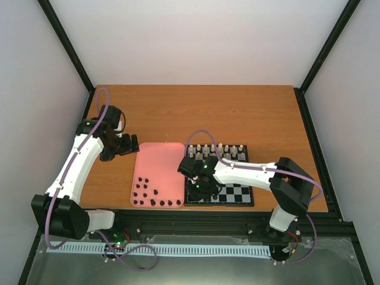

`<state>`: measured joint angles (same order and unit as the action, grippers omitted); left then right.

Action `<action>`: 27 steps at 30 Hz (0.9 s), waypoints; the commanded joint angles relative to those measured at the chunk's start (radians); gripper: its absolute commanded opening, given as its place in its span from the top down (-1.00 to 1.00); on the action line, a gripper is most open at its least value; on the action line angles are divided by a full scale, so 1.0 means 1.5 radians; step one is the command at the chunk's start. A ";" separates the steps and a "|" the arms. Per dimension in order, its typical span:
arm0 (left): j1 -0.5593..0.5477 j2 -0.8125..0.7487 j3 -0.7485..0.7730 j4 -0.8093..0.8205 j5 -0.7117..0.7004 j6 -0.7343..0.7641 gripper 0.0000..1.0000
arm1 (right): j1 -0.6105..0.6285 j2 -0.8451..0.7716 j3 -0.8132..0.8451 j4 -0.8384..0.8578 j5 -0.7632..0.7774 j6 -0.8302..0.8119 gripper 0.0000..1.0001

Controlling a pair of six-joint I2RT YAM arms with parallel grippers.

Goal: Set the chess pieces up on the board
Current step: Place the chess piece on the chessboard, then pick up the chess piece from the storage box.

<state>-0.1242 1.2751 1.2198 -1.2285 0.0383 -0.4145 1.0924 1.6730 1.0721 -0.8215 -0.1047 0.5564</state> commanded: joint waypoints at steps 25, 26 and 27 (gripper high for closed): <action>0.049 0.028 0.008 0.013 0.033 -0.050 -1.00 | 0.027 0.281 0.421 0.008 -0.086 -0.109 -0.12; 0.049 0.028 0.012 0.012 0.030 -0.049 -1.00 | 0.029 0.288 0.426 0.008 -0.090 -0.110 -0.11; 0.049 0.029 0.015 0.010 0.028 -0.049 -1.00 | 0.031 0.295 0.430 0.008 -0.093 -0.112 -0.10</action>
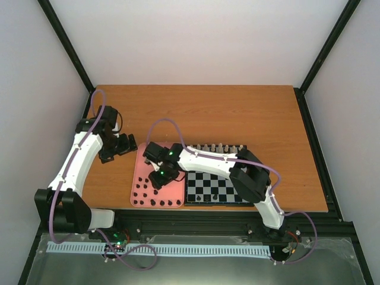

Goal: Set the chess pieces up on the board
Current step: Pick up the chess piece from the storage box.

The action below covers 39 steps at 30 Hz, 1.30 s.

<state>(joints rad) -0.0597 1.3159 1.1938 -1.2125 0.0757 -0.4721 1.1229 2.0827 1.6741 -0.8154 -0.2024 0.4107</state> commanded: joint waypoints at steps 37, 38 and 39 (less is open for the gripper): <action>0.006 0.009 0.018 0.008 0.012 0.009 -1.00 | 0.025 0.102 0.086 -0.042 -0.037 -0.019 0.75; 0.005 0.009 0.017 0.009 0.012 0.009 -1.00 | 0.025 0.099 0.084 -0.043 -0.034 -0.018 0.79; 0.006 0.009 0.017 0.008 0.013 0.008 -1.00 | 0.025 0.096 0.083 -0.045 -0.031 -0.018 0.82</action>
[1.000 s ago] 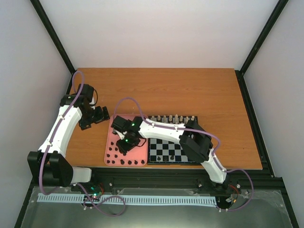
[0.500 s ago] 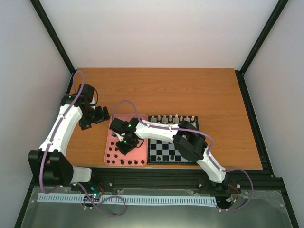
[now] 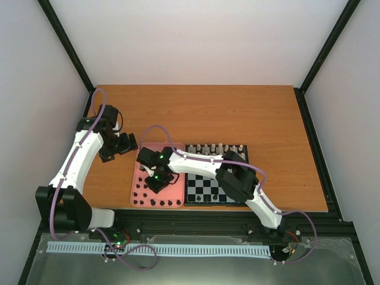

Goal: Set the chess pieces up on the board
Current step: Pick up the chess piece from the storage box, then place the chess piece on the chessboard.

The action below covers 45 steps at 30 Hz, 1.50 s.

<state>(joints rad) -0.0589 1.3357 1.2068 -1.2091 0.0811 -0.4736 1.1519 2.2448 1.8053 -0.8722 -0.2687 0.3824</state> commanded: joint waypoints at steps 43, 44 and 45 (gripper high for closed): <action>0.005 0.006 -0.002 0.018 0.027 0.020 -1.00 | -0.045 -0.360 -0.422 0.071 0.064 0.121 0.91; 0.006 0.006 -0.002 0.018 0.027 0.020 -1.00 | -0.045 -0.360 -0.423 0.071 0.064 0.121 0.91; 0.005 0.006 -0.001 0.018 0.029 0.020 -1.00 | -0.045 -0.360 -0.423 0.069 0.065 0.121 0.91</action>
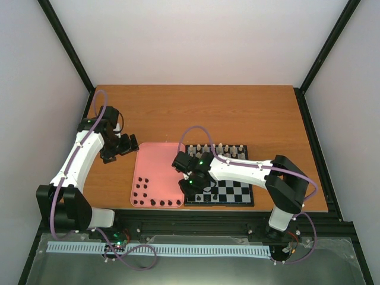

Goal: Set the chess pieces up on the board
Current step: Place the chess piece on the chessboard.

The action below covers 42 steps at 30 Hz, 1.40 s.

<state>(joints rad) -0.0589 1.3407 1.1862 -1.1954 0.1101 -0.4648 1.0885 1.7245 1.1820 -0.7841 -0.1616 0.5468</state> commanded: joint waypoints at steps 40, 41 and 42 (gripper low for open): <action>0.005 -0.004 0.011 0.006 0.012 0.015 -1.00 | -0.002 0.009 -0.033 0.011 -0.001 0.013 0.68; 0.005 -0.004 0.011 0.006 0.012 0.015 -1.00 | -0.003 0.010 -0.032 0.010 -0.001 0.013 0.67; 0.005 -0.005 0.011 0.006 0.012 0.015 -1.00 | -0.002 0.009 -0.031 0.008 -0.001 0.013 0.67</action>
<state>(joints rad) -0.0589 1.3411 1.1862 -1.1938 0.1242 -0.4564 1.0885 1.7382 1.1397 -0.7738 -0.1688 0.5655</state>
